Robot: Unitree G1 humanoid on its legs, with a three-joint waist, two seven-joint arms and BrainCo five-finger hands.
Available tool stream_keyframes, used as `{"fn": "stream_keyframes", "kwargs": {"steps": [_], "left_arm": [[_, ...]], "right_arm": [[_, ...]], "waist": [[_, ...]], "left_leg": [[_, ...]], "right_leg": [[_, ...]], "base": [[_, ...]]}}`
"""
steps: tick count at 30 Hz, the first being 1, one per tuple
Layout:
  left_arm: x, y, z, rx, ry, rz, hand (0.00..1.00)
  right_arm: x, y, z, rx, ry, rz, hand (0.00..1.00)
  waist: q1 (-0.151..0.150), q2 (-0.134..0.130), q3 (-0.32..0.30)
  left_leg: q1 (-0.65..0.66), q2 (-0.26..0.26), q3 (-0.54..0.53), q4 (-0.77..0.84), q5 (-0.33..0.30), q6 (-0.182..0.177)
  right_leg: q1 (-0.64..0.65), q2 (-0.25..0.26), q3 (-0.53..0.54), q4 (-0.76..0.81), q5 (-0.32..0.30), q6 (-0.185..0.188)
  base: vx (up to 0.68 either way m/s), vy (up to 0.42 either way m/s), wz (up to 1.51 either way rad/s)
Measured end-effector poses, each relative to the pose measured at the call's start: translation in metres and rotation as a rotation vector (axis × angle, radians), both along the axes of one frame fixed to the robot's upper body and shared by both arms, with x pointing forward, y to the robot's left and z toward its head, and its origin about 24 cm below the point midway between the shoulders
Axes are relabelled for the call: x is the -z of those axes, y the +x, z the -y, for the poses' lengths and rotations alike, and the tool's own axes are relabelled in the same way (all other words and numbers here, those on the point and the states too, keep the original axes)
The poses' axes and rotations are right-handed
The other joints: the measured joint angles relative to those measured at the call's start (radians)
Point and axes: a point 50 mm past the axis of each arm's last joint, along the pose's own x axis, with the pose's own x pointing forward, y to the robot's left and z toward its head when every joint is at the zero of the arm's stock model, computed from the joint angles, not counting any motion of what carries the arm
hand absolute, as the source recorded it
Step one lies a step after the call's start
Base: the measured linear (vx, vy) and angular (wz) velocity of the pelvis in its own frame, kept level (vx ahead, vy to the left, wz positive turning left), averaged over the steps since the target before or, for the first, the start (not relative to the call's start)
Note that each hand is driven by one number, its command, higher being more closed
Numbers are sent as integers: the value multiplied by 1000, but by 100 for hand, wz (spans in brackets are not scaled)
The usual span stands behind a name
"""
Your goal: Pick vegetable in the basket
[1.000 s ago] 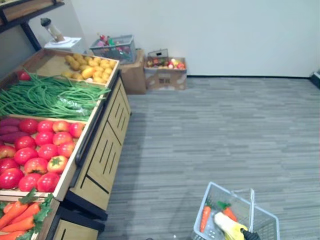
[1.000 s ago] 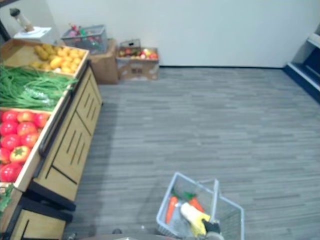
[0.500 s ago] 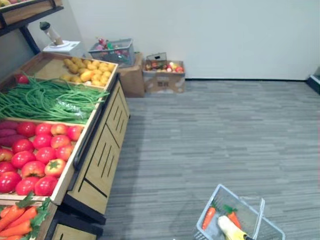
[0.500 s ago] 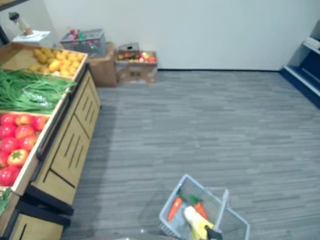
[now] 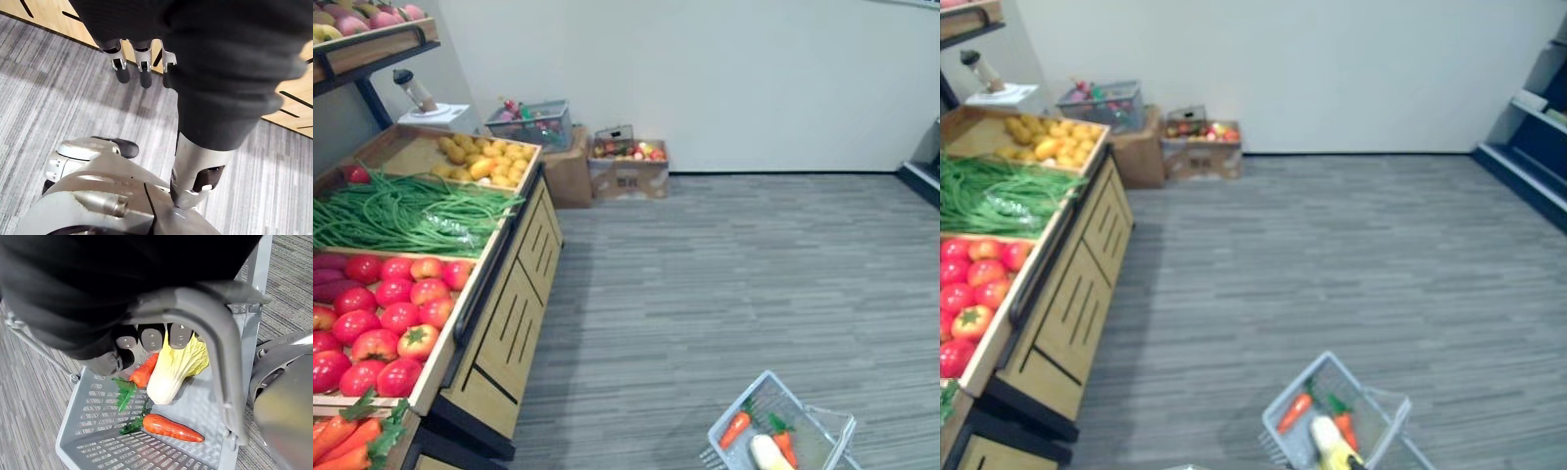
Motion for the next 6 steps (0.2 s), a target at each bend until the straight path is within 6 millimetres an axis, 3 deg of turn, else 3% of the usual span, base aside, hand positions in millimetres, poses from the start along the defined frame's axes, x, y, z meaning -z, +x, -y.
{"fn": "stream_keyframes", "kwargs": {"steps": [6], "left_arm": [[0, -2, 0, -17, -5, 1, 0]], "right_arm": [[0, -4, -1, -18, -2, -8, 100]], "waist": [[1, -1, -3]], "left_leg": [[-1, 1, 4, 0, -6, -6]], "right_leg": [[-2, 0, 1, -2, 0, 0]], "base": [[-14, -1, -2]]}}
